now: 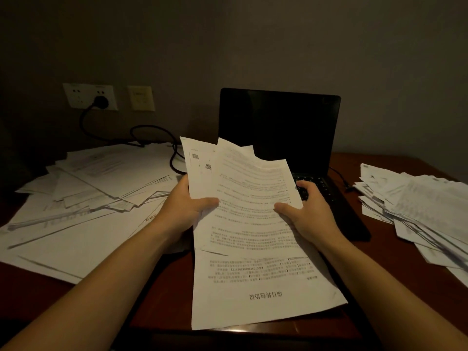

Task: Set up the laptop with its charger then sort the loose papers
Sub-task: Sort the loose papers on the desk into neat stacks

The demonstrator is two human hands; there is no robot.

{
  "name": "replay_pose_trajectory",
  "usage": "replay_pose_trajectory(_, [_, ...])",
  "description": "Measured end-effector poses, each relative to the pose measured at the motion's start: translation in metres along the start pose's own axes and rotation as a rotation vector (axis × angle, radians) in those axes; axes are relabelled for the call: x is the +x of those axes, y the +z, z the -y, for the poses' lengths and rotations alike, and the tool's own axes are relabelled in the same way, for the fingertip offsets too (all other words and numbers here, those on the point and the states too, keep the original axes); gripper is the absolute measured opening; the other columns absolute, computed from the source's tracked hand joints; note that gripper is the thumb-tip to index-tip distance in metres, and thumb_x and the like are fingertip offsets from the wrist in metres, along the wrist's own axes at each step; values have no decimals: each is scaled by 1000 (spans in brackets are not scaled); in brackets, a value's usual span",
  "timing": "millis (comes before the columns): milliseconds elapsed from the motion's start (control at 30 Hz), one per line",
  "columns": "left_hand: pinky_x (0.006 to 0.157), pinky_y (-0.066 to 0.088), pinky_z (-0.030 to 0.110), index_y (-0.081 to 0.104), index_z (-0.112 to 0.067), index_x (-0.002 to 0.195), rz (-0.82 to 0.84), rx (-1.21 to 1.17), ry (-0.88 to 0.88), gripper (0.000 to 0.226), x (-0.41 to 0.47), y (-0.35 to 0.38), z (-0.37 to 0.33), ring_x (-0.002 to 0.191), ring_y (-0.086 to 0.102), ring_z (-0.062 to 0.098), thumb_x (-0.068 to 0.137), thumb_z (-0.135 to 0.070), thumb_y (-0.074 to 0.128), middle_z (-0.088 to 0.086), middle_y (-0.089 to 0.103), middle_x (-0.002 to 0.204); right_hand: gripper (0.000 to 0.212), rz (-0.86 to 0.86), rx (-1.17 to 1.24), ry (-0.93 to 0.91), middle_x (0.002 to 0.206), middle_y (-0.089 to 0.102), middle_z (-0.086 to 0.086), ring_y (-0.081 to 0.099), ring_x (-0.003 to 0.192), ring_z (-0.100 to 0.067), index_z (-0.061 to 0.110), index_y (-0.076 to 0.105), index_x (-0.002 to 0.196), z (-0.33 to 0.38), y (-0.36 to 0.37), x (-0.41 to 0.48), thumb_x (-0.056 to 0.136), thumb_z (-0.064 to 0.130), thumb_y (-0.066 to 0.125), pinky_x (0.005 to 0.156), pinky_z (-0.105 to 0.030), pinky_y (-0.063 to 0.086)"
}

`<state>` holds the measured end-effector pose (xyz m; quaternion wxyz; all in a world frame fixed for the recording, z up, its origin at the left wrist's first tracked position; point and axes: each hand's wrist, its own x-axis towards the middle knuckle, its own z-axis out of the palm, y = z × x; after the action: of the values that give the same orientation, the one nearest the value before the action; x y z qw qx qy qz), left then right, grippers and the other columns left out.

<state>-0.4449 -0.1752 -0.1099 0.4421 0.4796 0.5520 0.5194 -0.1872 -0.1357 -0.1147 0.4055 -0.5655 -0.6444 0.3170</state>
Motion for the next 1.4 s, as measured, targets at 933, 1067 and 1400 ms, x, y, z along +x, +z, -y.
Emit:
replay_pose_trajectory(933, [120,28,49,60,-31,135,-148,653,332,40,0,13,20,149,24,15,96,-22,64,-8,38,155,12,-23,-333,-82,92,68,9,64,83,-8,25,69,98,-27,-35,13,93,35,69,70,-21,54])
replay_pose_trajectory(1067, [119,31,49,62,-34,130,-137,648,343,36,-3,14,17,148,26,15,96,-22,64,-8,39,154,10,-20,-336,-75,94,66,11,63,84,-7,27,67,98,-30,-43,19,93,36,68,68,-19,52])
replay_pose_trajectory(1400, [122,23,46,58,-37,133,71,770,408,39,10,54,-11,150,19,11,96,-31,63,-11,38,153,14,-141,-486,-58,108,69,-1,60,92,-12,18,71,107,-60,-112,65,95,22,67,79,-29,50])
